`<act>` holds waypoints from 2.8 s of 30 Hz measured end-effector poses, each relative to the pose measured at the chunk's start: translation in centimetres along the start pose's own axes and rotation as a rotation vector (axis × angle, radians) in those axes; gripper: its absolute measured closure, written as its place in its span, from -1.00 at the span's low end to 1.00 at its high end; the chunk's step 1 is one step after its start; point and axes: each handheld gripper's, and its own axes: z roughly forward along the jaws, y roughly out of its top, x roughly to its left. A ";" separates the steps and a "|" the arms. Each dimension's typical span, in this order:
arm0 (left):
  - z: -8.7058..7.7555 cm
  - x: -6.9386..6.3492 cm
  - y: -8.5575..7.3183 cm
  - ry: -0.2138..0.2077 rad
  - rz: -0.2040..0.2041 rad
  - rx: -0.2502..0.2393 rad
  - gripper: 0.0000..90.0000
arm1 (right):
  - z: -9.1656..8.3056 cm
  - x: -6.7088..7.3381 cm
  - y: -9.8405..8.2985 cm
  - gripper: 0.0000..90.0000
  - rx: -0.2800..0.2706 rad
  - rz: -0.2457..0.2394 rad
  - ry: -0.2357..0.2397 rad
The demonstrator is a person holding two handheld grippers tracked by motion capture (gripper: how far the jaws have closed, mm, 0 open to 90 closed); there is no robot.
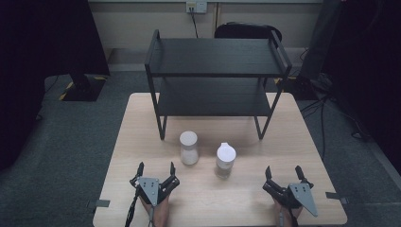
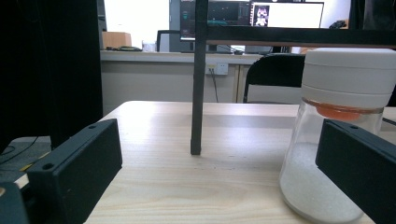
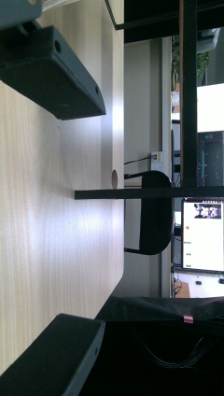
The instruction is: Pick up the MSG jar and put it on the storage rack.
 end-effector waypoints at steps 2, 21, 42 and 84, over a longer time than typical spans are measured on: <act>0.0 0.0 0.1 -0.004 0.006 0.005 -1.00 | 0.0 0.1 0.0 -1.00 0.000 0.000 -0.007; 0.1 -0.2 0.2 0.002 0.016 0.014 -1.00 | 0.0 0.3 0.0 -1.00 -0.001 0.000 -0.018; 0.2 -0.1 0.6 -0.026 0.013 0.034 -1.00 | 0.0 0.3 0.0 -1.00 0.000 0.000 -0.020; 7.2 -2.5 6.2 -0.285 0.016 0.034 -0.90 | 0.0 0.3 0.0 -1.00 0.000 -0.001 -0.018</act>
